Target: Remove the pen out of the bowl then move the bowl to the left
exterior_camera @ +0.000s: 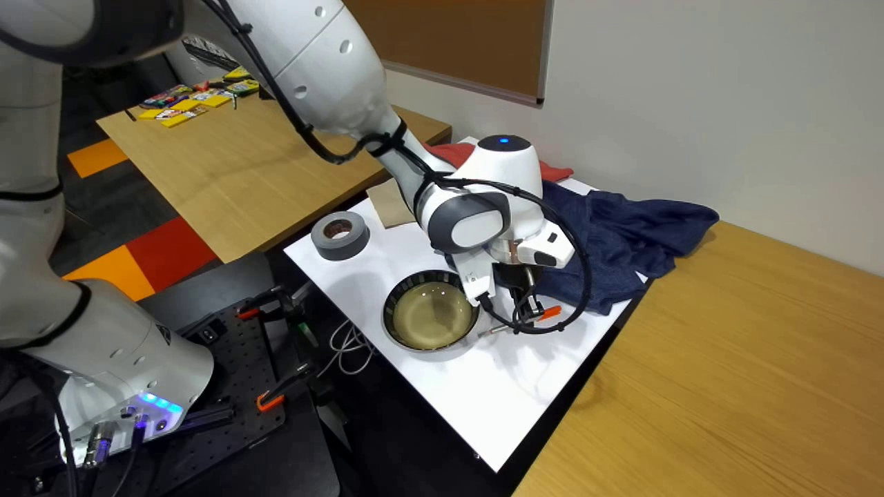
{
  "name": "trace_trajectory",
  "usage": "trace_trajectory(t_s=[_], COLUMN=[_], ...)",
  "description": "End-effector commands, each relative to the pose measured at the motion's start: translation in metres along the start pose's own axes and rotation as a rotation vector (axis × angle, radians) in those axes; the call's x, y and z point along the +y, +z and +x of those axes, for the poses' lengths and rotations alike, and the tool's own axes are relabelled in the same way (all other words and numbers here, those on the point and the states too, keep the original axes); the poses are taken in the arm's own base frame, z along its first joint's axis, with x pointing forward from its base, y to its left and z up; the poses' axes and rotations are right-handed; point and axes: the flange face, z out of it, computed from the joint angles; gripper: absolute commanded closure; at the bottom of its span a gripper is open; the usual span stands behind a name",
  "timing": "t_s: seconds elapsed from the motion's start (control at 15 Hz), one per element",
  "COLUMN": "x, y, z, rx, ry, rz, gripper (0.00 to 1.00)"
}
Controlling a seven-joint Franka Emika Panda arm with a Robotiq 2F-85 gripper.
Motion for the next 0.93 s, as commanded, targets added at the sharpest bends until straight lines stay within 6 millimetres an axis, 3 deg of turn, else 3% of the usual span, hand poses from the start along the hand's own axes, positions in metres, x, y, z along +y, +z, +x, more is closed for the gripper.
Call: trace_trajectory(t_s=[0.0, 0.47, 0.53, 0.67, 0.87], x=[0.0, -0.005, -0.005, -0.006, -0.006], y=[0.021, 0.051, 0.052, 0.052, 0.038], z=[0.013, 0.018, 0.019, 0.021, 0.022], rx=[0.036, 0.059, 0.059, 0.064, 0.089], ry=[-0.023, -0.041, -0.041, -0.046, -0.053], rz=[0.019, 0.027, 0.021, 0.02, 0.019], gripper=[0.96, 0.96, 0.61, 0.53, 0.29])
